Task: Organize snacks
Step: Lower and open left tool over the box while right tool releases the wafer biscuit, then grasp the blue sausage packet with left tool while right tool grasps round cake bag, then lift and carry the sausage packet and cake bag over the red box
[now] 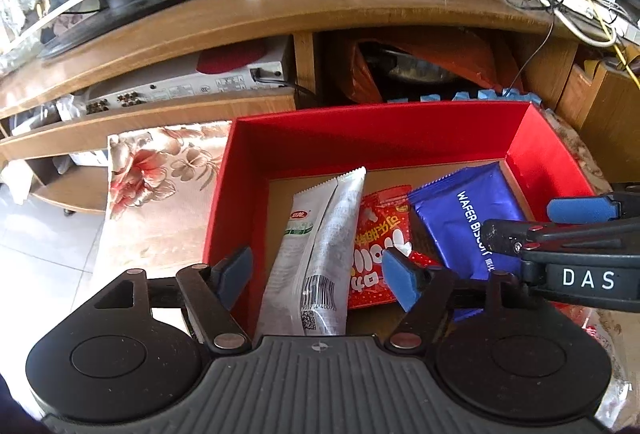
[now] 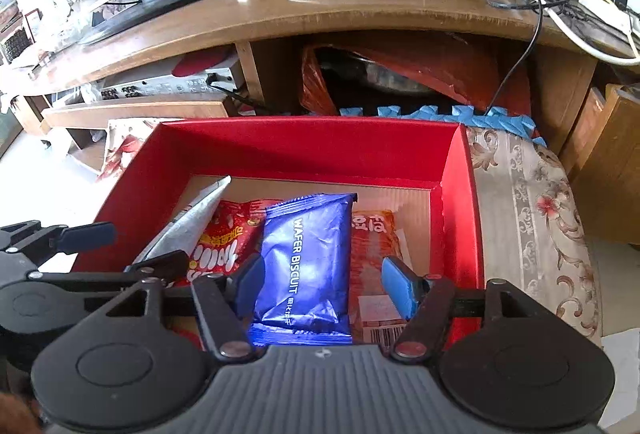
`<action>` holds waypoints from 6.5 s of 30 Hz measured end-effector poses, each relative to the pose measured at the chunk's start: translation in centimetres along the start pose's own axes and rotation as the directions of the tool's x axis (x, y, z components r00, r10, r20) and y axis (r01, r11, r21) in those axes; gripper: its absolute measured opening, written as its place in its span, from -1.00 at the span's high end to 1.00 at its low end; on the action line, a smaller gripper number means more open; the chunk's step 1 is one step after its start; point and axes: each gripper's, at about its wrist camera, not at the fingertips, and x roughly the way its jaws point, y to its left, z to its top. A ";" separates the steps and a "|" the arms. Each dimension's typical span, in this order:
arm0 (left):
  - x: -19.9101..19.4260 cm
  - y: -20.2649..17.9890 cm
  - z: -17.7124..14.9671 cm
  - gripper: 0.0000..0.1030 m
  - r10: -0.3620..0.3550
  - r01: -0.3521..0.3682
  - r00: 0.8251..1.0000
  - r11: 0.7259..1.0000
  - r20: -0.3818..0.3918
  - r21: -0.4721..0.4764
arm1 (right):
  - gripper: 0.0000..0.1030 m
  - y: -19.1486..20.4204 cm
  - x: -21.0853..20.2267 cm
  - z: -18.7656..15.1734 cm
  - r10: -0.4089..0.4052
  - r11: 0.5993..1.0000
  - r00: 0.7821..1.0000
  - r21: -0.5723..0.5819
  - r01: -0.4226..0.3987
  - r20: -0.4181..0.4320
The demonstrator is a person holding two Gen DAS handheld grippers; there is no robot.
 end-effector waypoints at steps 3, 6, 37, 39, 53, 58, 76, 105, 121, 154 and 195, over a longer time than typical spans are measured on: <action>-0.8 0.2 -0.3 -0.51 -0.004 0.004 1.000 1.000 0.008 -0.004 | -0.18 0.0 -0.9 -0.1 0.000 1.000 1.000 -0.004 0.000 0.015; -1.7 0.5 -0.8 -0.51 -0.019 0.019 1.000 1.000 0.012 -0.019 | -0.18 -0.1 -1.8 -0.3 -0.010 1.000 1.000 -0.001 0.010 0.030; -2.8 -2.3 -11.6 -0.70 -0.131 0.131 0.965 0.991 -0.228 -0.018 | -0.18 0.2 -10.1 -9.9 0.101 0.994 0.995 0.034 -0.100 -0.016; -2.8 -2.3 -11.9 -0.73 -0.130 0.128 0.966 0.992 -0.224 -0.022 | -0.18 0.4 -10.1 -10.1 0.108 0.994 0.994 0.031 -0.107 -0.021; -3.5 -2.6 -12.6 -0.49 -0.108 0.115 0.972 0.993 -0.210 0.020 | -0.18 1.1 -10.2 -11.6 0.117 0.993 0.992 0.019 -0.116 -0.055; -3.8 -1.0 -12.7 -0.38 -0.119 0.118 0.970 0.993 -0.210 -0.018 | -0.18 1.2 -10.2 -12.8 0.119 0.993 0.989 0.020 -0.118 -0.087; -4.7 2.0 -13.3 -0.64 -0.155 0.137 0.966 0.985 -0.208 -0.101 | -0.38 5.8 -5.7 -17.1 0.105 0.991 0.950 -0.048 -0.124 -0.294; -6.8 0.4 -14.2 -0.45 -0.098 0.093 0.972 0.995 -0.215 -0.033 | 0.00 4.0 -10.3 -15.7 0.107 0.988 0.986 -0.099 -0.120 -0.128; -10.3 0.7 -10.5 -0.45 -0.120 0.113 0.990 0.990 -0.081 -0.084 | 0.00 2.9 -12.4 -13.6 0.108 0.993 0.993 -0.048 -0.110 -0.045; -4.5 -0.3 1.2 -0.45 -0.124 0.130 0.991 0.979 0.045 -0.158 | 0.00 -0.5 -7.2 -1.4 0.027 0.997 0.996 0.072 -0.033 0.080; 2.3 -0.3 3.2 -0.44 -0.039 0.030 0.998 0.985 -0.047 -0.170 | -0.01 -1.9 1.4 1.9 0.019 0.996 1.000 0.084 -0.019 0.006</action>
